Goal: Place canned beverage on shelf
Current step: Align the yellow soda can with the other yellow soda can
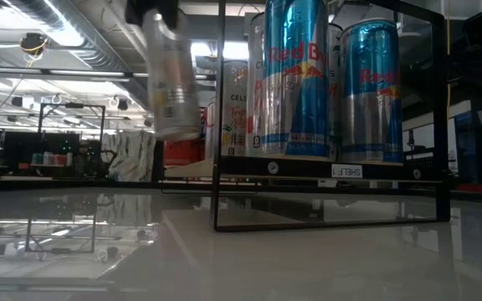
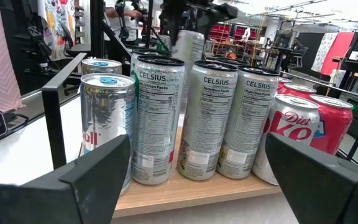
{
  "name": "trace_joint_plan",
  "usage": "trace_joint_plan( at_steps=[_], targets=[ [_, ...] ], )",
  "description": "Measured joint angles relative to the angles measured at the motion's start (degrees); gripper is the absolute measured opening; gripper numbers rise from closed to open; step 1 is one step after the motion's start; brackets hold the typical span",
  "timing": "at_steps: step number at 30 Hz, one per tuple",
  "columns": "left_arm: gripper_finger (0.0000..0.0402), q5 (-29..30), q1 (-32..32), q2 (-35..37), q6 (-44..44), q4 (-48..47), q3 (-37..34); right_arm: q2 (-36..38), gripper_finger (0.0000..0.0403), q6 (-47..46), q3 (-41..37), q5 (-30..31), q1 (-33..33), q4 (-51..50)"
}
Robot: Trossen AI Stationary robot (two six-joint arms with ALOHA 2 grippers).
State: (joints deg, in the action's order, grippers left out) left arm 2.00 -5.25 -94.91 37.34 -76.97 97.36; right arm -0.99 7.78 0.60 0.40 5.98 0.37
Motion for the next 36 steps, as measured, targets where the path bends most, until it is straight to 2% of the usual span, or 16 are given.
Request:
trace_joint_plan(
  at_steps=[6, 20, 36],
  targets=[
    [0.0234, 0.01, 1.99, -0.51, -1.98, 4.1, 0.11, 0.0, 0.0367, 0.0, 0.0, 0.0, 0.0, 0.0],
    [0.0234, -0.22, 2.25, -4.2, -3.58, 7.8, 0.09, 0.02, 0.0367, -0.01, 0.02, -0.63, 0.0, -0.01],
    [0.0234, -0.02, 2.25, -6.64, -4.98, 9.14, 0.09, 0.01, 0.0367, -0.01, 0.02, -0.9, 0.0, -0.01]
  ],
)
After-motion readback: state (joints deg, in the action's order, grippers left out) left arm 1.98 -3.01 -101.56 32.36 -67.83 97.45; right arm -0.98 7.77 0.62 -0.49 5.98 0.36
